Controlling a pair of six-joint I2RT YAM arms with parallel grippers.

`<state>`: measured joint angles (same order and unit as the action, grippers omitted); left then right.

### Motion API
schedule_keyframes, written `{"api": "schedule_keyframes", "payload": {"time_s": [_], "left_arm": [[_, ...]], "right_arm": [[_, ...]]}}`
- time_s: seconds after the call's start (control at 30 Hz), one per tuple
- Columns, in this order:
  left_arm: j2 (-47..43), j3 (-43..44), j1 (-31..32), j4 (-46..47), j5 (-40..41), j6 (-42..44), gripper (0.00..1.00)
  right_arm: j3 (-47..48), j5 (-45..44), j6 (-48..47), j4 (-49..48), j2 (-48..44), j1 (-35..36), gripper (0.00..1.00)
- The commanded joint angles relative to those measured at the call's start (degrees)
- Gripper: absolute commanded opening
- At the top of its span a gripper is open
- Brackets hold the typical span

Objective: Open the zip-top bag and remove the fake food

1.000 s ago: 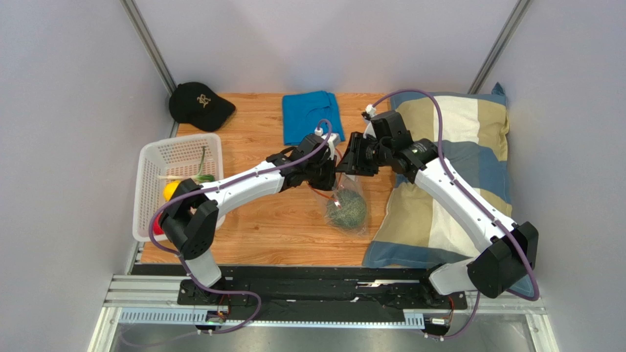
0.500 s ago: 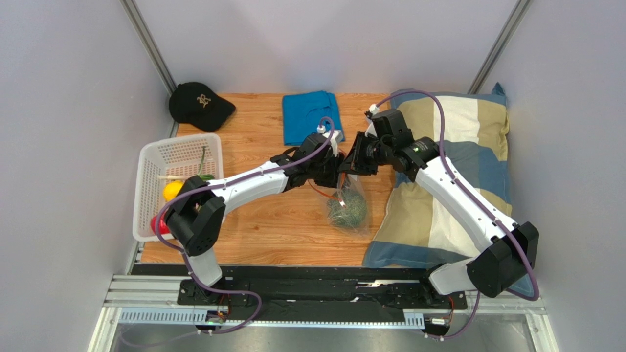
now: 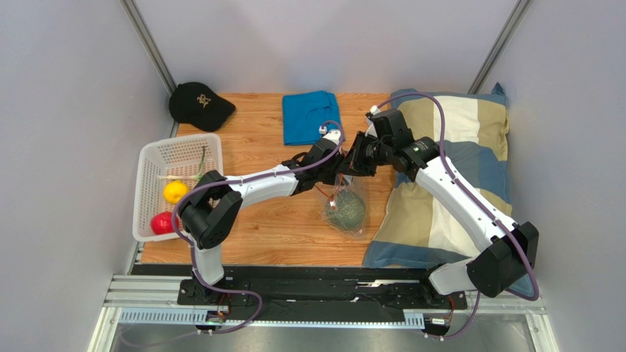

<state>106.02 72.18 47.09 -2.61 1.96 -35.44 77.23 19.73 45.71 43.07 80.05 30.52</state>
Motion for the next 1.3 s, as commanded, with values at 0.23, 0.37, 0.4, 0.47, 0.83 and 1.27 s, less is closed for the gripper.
{"api": "schedule_keyframes", "payload": {"time_s": [0.23, 0.37, 0.4, 0.47, 0.83, 1.27], "left_arm": [[1.56, 0.33, 0.72, 12.98, 6.83, -3.75, 0.54], [2.61, -0.55, 0.72, 15.17, 7.10, -5.60, 0.46], [2.79, -0.46, 0.72, 15.27, 7.18, -6.13, 0.43], [3.05, -0.11, 0.72, 16.06, 6.75, -6.05, 0.35], [-0.54, 0.94, 0.55, 10.45, 1.30, -2.62, 0.00], [-16.89, 2.09, 0.37, -10.21, -3.63, 5.11, 0.00]], "right_arm": [[1.43, 1.63, 1.22, 1.67, -2.00, 0.06, 0.00], [1.69, 2.07, 1.22, 2.19, -2.00, 0.06, 0.00], [1.78, 1.98, 1.22, 2.28, -2.00, 0.06, 0.00], [1.52, 1.81, 1.22, 2.54, -2.18, 0.06, 0.00], [1.60, -2.14, -1.41, 3.60, -2.97, -0.02, 0.00], [2.31, -10.68, -7.84, 4.92, -6.75, -0.03, 0.00]]}}
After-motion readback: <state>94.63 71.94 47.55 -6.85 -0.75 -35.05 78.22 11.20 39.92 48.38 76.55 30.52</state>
